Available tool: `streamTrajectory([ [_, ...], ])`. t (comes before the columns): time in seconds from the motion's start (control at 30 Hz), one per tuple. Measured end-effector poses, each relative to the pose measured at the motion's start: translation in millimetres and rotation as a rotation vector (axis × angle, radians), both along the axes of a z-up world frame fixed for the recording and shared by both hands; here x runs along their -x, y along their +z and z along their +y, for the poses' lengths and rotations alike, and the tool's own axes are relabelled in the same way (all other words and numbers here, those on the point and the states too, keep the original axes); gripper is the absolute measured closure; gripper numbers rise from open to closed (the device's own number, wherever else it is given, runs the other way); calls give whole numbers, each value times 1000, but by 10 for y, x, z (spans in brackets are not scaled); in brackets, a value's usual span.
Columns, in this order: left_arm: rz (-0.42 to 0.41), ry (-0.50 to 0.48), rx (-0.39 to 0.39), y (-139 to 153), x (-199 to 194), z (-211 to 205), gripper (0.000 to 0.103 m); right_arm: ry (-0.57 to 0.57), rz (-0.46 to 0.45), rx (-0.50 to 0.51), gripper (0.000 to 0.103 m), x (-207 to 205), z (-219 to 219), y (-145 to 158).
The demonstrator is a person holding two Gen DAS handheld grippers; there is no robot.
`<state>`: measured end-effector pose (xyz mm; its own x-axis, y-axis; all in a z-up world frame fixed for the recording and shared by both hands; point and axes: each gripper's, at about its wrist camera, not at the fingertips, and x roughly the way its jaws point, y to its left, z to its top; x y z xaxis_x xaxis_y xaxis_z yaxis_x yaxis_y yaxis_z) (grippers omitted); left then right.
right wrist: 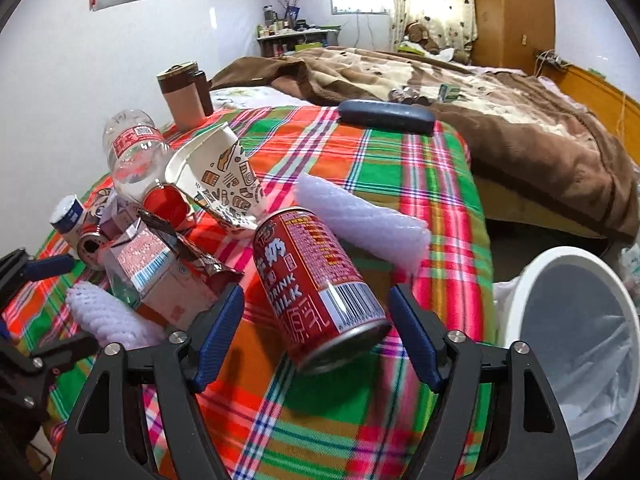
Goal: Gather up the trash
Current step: 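Grasp the red milk can with the right tool while the left tool grasps the white foam net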
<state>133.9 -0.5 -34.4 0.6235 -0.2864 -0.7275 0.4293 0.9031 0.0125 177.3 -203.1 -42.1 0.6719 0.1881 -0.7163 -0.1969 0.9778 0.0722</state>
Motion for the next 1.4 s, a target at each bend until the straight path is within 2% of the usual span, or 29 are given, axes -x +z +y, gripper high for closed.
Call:
streamTrajectory([
  [0.07, 35, -29, 17, -43, -47, -21, 20, 5, 8, -3, 41, -19, -1, -9],
  [0.2, 72, -86, -11, -136, -11, -125, 32, 31, 14, -10, 41, 3, 13, -7],
  [0.4, 77, -119, -2, -135, 68, -204, 45, 41, 14, -10, 43, 20, 7, 5],
  [0.53, 62, -131, -36, -134, 165, -262, 53, 41, 5, 2, 43, 49, 8, 3],
  [0.7, 62, -123, -41, -99, 224, -265, 76, 42, -5, 3, 44, 84, 16, 14],
  [0.93, 69, -123, -3, -53, 405, -192, 82, 29, -30, -26, 46, 143, -24, 44],
  [1.4, 40, -117, 62, 91, 583, -246, 83, 8, -96, -91, 48, 392, -204, 213],
])
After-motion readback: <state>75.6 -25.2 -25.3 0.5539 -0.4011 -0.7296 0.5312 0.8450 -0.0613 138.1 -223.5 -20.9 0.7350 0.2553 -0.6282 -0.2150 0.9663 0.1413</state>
